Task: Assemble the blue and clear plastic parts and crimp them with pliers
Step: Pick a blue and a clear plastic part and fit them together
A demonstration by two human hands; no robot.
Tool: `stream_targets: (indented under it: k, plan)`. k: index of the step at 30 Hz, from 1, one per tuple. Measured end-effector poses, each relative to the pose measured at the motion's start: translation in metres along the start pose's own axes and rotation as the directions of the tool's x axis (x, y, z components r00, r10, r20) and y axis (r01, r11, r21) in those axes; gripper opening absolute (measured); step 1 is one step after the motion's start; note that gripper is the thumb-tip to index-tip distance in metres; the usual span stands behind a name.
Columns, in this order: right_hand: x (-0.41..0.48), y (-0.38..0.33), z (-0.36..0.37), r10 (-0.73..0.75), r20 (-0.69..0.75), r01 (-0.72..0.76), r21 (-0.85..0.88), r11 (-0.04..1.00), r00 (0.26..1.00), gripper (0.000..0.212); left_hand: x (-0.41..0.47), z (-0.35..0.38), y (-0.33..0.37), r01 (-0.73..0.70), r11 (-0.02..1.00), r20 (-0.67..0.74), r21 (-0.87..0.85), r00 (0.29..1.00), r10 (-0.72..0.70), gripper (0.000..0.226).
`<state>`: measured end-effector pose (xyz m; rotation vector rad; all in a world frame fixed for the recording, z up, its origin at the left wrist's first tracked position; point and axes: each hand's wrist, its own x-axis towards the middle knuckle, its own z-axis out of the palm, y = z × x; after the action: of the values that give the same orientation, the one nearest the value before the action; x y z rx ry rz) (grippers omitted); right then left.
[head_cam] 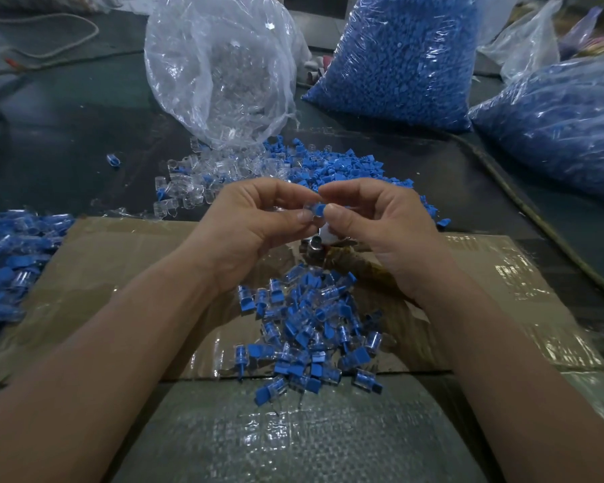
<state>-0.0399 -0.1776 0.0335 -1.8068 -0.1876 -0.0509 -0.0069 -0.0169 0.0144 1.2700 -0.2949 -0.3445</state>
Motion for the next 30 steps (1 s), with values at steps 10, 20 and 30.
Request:
stream_targets:
  k: [10, 20, 30]
  plan:
    - [0.0009, 0.0027, -0.0013, 0.0, 0.06, -0.004, 0.067, 0.998, 0.998, 0.021, -0.002, 0.0002, 0.0045, -0.003, 0.998, 0.032, 0.067, 0.999, 0.001, 0.02]
    - [-0.0007, 0.003, 0.0027, -0.116, 0.053, 0.118, -0.032, 0.993, 0.992, 0.024, -0.0041, 0.0059, 0.0038, -0.019, 0.98, -0.104, 0.198, 0.994, 0.04, 0.01]
    - [-0.0014, 0.0074, 0.0052, -0.336, -0.004, 0.326, -0.224, 0.918, 0.942, 0.033, -0.0041, 0.006, 0.0049, 0.054, 0.992, -0.08, 0.116, 0.996, -0.045, 0.017]
